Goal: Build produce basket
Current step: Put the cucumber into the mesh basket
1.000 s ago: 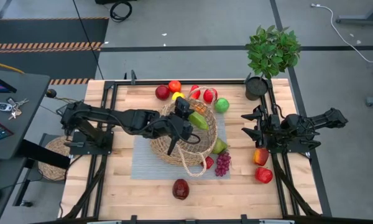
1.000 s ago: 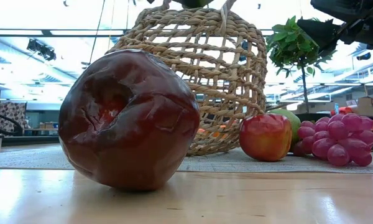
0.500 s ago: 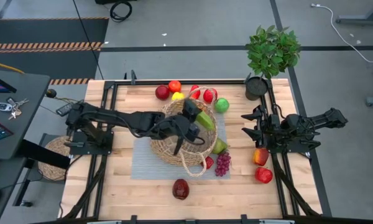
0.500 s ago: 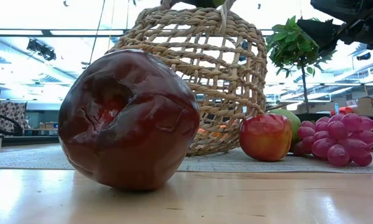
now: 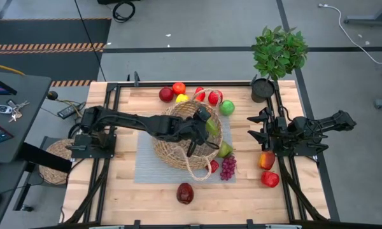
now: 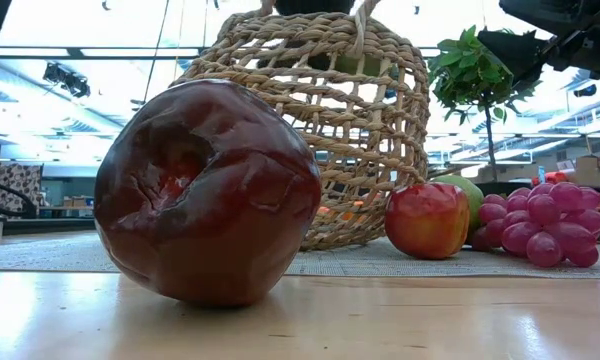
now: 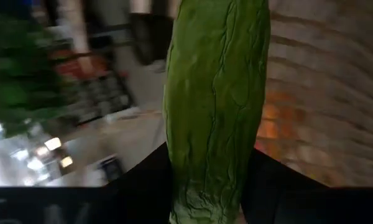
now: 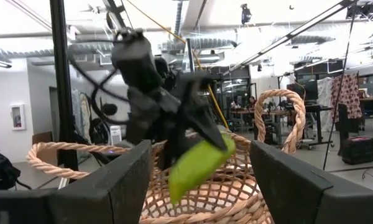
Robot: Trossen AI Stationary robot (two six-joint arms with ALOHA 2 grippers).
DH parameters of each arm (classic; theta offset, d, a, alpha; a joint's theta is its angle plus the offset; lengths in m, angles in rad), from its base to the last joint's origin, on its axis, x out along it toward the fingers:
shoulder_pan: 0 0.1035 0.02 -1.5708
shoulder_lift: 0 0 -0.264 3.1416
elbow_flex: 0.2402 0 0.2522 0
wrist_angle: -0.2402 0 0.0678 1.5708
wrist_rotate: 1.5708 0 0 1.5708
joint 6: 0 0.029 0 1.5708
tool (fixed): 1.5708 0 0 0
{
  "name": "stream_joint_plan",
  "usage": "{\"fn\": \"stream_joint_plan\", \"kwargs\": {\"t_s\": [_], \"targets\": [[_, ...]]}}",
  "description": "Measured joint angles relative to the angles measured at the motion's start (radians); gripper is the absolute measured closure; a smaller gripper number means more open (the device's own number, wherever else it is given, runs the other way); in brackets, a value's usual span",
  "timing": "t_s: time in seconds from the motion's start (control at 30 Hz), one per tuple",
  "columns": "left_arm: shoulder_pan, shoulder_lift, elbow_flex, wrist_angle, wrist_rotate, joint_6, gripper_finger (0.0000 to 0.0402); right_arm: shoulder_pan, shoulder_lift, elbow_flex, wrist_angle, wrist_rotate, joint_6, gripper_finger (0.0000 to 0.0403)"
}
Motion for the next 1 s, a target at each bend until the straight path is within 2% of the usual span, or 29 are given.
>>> {"fn": "stream_joint_plan", "kwargs": {"t_s": [0.17,0.37,0.43,0.67,0.83,1.0], "targets": [[0.022,0.015,0.0,-0.153,0.11,-0.104,0.0251,0.0,0.0,0.0,0.0,0.0,0.0,0.0128],[0.048,0.014,0.0,-0.239,0.276,-0.221,0.0243,0.0,0.0,0.0,0.0,0.0,0.0,0.0128],[0.054,0.014,0.0,-0.262,0.309,-0.239,0.0243,0.0,0.0,0.0,0.0,0.0,0.0,0.0128],[0.087,0.014,0.0,-0.314,0.522,-0.254,0.0242,0.0,0.0,0.0,0.0,0.0,0.0,0.0128],[0.107,0.013,-0.034,-0.296,0.585,-0.294,0.0242,0.0,0.0,0.0,0.0,0.0,0.0,0.0128],[0.125,0.013,-0.1,-0.268,0.593,-0.296,0.0241,0.0,0.0,0.0,0.0,0.0,0.0,0.0128]]}}
